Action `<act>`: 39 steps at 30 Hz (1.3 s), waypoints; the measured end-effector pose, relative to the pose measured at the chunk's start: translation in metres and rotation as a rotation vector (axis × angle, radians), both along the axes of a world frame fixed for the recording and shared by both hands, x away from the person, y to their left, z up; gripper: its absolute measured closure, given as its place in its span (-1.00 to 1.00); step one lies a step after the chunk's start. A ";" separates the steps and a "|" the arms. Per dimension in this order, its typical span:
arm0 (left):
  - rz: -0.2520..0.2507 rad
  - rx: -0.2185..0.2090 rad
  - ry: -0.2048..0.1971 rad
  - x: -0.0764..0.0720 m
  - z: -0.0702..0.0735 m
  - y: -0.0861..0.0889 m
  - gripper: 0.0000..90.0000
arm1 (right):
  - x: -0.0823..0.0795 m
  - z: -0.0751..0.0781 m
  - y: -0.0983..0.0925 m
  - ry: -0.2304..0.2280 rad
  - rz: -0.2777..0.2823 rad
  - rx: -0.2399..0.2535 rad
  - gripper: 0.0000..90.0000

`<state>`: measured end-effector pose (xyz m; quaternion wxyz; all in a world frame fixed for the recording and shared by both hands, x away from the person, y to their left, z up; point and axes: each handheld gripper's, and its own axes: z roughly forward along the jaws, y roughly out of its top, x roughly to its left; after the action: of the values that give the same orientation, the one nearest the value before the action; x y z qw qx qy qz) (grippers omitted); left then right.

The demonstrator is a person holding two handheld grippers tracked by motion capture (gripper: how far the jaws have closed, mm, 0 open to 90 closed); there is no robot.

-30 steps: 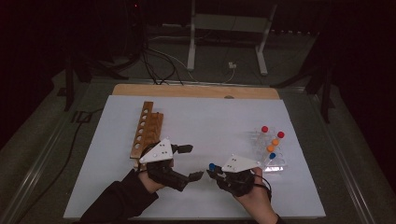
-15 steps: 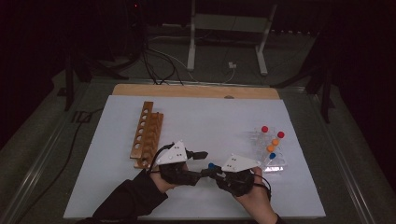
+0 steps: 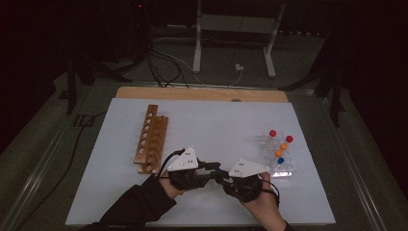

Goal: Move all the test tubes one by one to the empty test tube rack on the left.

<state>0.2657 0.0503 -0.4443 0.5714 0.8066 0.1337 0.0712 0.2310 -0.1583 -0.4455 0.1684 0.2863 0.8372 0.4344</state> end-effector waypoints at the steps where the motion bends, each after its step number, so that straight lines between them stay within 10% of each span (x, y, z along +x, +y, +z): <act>1: -0.001 -0.001 -0.001 0.000 0.000 0.000 0.68 | 0.000 0.000 0.000 0.000 -0.001 0.000 0.71; 11: 0.006 0.016 -0.038 -0.001 0.003 -0.001 0.73 | 0.001 0.000 -0.001 -0.002 -0.003 0.016 0.68; 32: 0.134 0.014 -0.101 0.027 0.038 0.036 0.73 | 0.002 0.000 -0.014 -0.041 -0.059 0.093 -0.88; 39: 0.207 0.022 -0.118 0.044 0.048 0.054 0.73 | 0.001 0.001 -0.019 -0.040 -0.039 0.130 -1.00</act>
<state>0.3094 0.1046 -0.3966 0.5591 0.7890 0.1817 0.1785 0.2321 -0.1776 -0.4446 0.1747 0.3039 0.7980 0.4902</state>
